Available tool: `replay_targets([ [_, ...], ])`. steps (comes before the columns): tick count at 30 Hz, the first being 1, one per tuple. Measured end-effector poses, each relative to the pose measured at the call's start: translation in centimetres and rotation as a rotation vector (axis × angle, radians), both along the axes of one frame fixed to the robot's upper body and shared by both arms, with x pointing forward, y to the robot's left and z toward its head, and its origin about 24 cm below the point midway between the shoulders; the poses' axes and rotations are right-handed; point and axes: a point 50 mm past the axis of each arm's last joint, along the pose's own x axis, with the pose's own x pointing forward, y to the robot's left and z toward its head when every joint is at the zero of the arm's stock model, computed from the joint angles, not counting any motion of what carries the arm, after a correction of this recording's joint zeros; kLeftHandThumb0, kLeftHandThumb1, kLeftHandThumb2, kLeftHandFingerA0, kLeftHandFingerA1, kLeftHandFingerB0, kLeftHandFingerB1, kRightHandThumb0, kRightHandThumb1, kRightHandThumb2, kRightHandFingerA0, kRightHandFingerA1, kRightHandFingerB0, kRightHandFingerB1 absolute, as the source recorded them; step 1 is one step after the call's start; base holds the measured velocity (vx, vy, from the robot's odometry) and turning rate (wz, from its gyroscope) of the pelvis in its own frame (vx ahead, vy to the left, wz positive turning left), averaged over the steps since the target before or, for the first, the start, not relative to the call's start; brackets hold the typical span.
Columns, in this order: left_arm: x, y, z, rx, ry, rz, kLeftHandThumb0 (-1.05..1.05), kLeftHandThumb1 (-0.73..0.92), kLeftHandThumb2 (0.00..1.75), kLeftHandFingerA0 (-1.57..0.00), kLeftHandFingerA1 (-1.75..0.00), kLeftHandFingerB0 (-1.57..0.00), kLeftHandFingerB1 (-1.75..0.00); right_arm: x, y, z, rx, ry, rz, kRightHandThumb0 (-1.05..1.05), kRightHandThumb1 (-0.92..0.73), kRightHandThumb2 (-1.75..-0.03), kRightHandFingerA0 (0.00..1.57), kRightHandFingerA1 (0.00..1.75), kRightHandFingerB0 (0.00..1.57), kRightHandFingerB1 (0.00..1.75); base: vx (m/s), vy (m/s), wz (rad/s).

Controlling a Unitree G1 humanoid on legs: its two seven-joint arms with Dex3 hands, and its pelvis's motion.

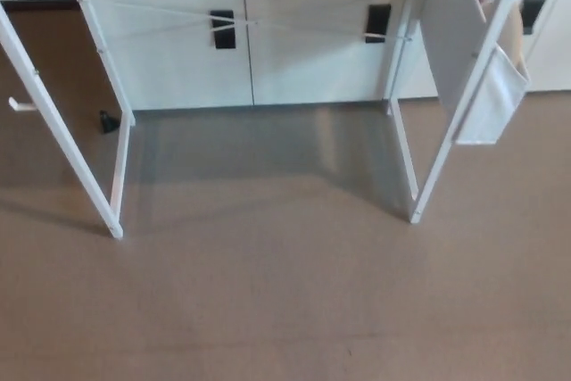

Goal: The robot walks towards a table in front, picks a shampoo with left hand and puts it in a small grey container

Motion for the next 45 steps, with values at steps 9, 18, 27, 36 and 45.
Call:
replay_targets([
  [9,0.2,-0.14,-0.03,0.0,-0.004,-0.001,-0.22,0.56,0.64,-0.53,-0.52,-0.45,-0.43,0.79,-0.02,0.4,-0.007,-0.069,-0.029,-0.35,-0.52,-0.73,0.74,0.59,0.53,0.52,0.29,-0.101,0.01],
  [18,0.32,-0.24,-0.12,-0.002,-0.002,0.009,-0.21,0.56,0.63,-0.53,-0.51,-0.45,-0.42,-0.03,0.0,0.21,-0.006,-0.055,-0.038,-0.27,-0.6,-0.58,0.78,0.5,0.57,0.42,0.12,0.101,0.0],
  [27,0.06,0.19,0.05,0.01,0.007,0.012,-0.18,0.6,0.57,-0.53,-0.48,-0.46,-0.38,-0.03,0.33,0.0,0.002,-0.053,-0.037,-0.35,-0.51,-0.72,0.72,0.58,0.53,0.51,0.08,0.078,0.01],
  [36,0.23,0.01,-0.04,0.01,0.007,0.015,-0.18,0.6,0.57,-0.55,-0.47,-0.47,-0.38,0.09,0.09,0.14,-0.014,-0.05,-0.034,-0.3,-0.58,-0.57,0.81,0.5,0.58,0.42,0.05,-0.157,0.07],
  [45,0.3,-0.07,-0.07,0.011,0.011,0.005,-0.18,0.58,0.62,-0.53,-0.51,-0.45,-0.41,-0.15,0.19,0.02,-0.017,-0.043,-0.036,-0.29,-0.59,-0.57,0.8,0.51,0.59,0.43,0.12,0.012,-0.06],
])
